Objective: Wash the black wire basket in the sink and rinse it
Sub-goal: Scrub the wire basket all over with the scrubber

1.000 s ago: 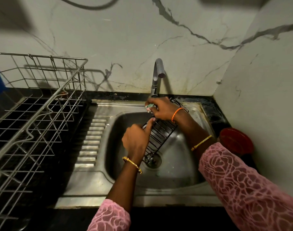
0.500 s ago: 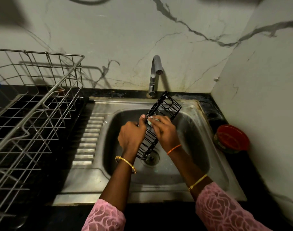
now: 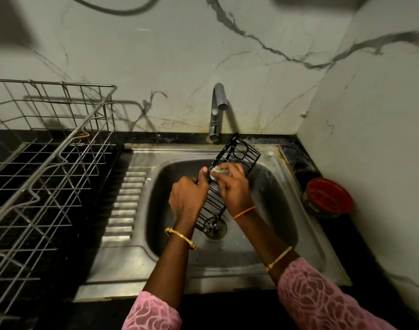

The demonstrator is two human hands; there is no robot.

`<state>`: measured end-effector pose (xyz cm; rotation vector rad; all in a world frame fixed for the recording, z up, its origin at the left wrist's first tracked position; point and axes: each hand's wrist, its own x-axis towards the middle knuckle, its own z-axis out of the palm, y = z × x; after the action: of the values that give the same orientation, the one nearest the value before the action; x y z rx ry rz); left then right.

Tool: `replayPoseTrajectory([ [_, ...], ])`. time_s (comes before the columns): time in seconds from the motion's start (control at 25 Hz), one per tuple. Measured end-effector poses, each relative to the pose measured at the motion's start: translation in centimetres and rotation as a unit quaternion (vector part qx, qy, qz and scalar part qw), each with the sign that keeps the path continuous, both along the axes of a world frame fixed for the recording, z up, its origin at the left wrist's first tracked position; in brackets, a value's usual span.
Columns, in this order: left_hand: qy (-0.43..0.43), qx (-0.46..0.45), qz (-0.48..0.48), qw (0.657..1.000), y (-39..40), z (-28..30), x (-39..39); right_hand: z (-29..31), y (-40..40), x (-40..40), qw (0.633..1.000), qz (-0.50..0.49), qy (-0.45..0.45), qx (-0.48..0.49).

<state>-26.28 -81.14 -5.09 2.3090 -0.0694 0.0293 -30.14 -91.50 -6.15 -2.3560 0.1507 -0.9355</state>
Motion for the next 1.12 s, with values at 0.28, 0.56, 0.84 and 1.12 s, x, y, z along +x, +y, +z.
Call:
replayPoseTrajectory([
  [0.28,-0.019,0.026,-0.008,0.999,0.3,0.6,-0.2,-3.1,-2.0,-5.3,1.000,-0.016,-0.017,0.018],
  [0.56,-0.025,0.039,-0.009,0.999,0.0,0.6,-0.5,1.4,-1.9,-0.2,0.994,-0.059,-0.015,0.088],
  [0.84,-0.006,0.013,0.015,1.000,0.5,0.6,-0.2,-0.6,-2.2,-1.7,0.998,-0.049,-0.016,-0.048],
  [1.12,0.005,0.011,0.002,1.000,0.3,0.6,-0.4,-1.2,-2.7,-2.3,0.996,-0.060,-0.009,-0.062],
])
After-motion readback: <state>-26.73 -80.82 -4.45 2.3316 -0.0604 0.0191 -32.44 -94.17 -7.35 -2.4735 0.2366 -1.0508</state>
